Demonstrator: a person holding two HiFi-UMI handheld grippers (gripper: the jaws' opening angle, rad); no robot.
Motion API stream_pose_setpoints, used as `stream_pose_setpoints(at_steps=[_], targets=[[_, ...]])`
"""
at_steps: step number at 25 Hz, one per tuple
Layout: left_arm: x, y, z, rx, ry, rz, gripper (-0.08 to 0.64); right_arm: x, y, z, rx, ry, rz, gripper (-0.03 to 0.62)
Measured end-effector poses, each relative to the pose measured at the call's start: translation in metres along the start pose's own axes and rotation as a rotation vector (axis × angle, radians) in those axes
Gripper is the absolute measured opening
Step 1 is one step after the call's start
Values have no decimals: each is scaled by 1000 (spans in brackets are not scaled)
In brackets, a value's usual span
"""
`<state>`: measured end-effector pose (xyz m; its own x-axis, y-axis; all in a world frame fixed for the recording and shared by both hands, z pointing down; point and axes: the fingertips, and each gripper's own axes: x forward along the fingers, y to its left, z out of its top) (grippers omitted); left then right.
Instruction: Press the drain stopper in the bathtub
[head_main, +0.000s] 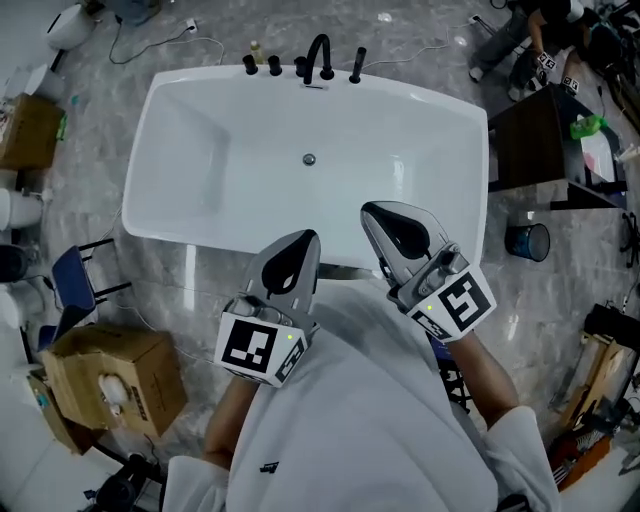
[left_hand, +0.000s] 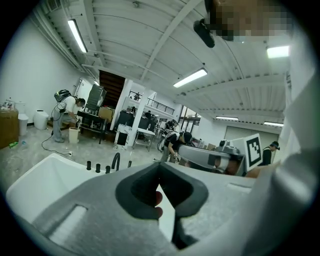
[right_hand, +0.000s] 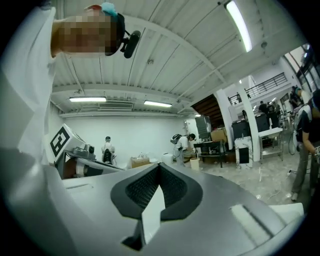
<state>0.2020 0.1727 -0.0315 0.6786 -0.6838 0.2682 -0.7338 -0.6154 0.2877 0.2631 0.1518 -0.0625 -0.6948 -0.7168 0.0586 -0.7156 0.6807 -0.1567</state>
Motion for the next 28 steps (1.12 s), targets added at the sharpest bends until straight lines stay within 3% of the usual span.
stream_pose_setpoints(at_steps=[4,11,28], targets=[[-2,-4,-9,42,15,35,0,-17,13,-8,45,-40,-76,-6],[-7,-9,-21,58,13,67,0,-32,31,-35,98,-3,-110,-6],[-14,-6,-48,20,70,112,0,-30,40,-47,128,39,-71,-6]])
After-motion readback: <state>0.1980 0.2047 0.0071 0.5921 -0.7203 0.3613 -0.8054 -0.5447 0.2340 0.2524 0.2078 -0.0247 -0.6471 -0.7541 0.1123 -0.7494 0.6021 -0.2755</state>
